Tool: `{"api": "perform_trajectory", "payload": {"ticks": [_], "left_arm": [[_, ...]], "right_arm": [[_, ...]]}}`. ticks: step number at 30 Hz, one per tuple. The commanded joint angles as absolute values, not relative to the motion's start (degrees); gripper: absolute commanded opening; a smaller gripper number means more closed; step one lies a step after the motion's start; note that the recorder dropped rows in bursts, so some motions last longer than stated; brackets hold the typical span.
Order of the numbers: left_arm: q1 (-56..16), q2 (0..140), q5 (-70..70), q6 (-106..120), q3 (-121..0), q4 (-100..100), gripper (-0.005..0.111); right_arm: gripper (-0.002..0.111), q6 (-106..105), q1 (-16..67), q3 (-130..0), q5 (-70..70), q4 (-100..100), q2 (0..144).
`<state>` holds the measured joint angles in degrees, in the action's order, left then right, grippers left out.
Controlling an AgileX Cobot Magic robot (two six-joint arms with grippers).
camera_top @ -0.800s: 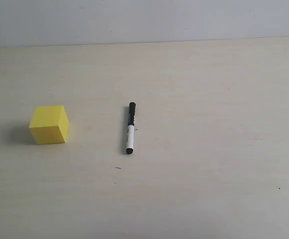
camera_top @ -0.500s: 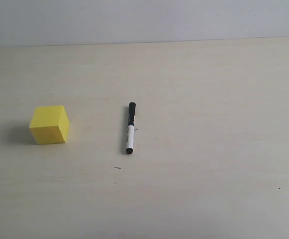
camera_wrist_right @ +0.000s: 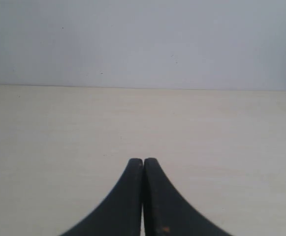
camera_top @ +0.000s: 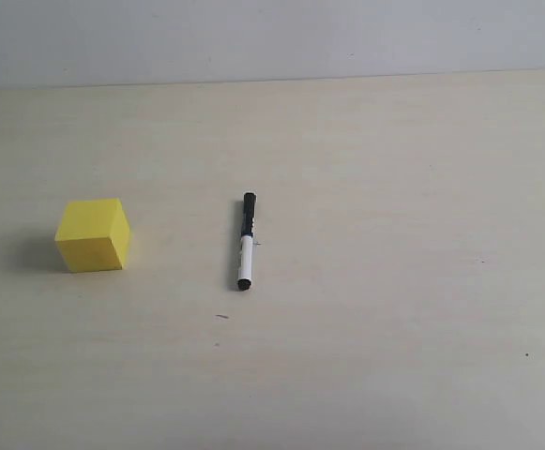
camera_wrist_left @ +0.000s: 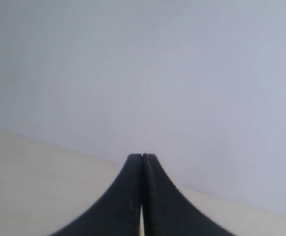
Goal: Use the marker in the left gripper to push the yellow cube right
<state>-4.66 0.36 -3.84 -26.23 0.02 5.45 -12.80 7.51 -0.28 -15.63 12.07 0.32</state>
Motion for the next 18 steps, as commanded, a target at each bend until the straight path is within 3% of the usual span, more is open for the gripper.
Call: {"api": "perform_trajectory", "payload": {"ticks": [1, 7, 14, 18], "left_arm": [[-4.67, 0.0, -14.73, -28.74, 0.0, 4.74, 0.0], [-4.67, 0.0, -20.05, -30.63, 0.0, 4.74, 0.0], [-4.67, 0.0, -33.38, -51.01, 0.0, 4.62, 0.0], [-4.67, 1.81, -28.71, -60.42, -7.8, 11.56, 0.0]], "right_arm": [[0.0, -12.75, 7.36, 0.0, -15.35, 12.02, 0.0], [0.0, -12.75, 7.36, 0.0, -15.35, 12.02, 0.0], [0.0, -12.75, 7.36, 0.0, -15.35, 12.02, 0.0], [0.0, -12.75, 7.36, 0.0, -15.35, 12.02, 0.0]]}}
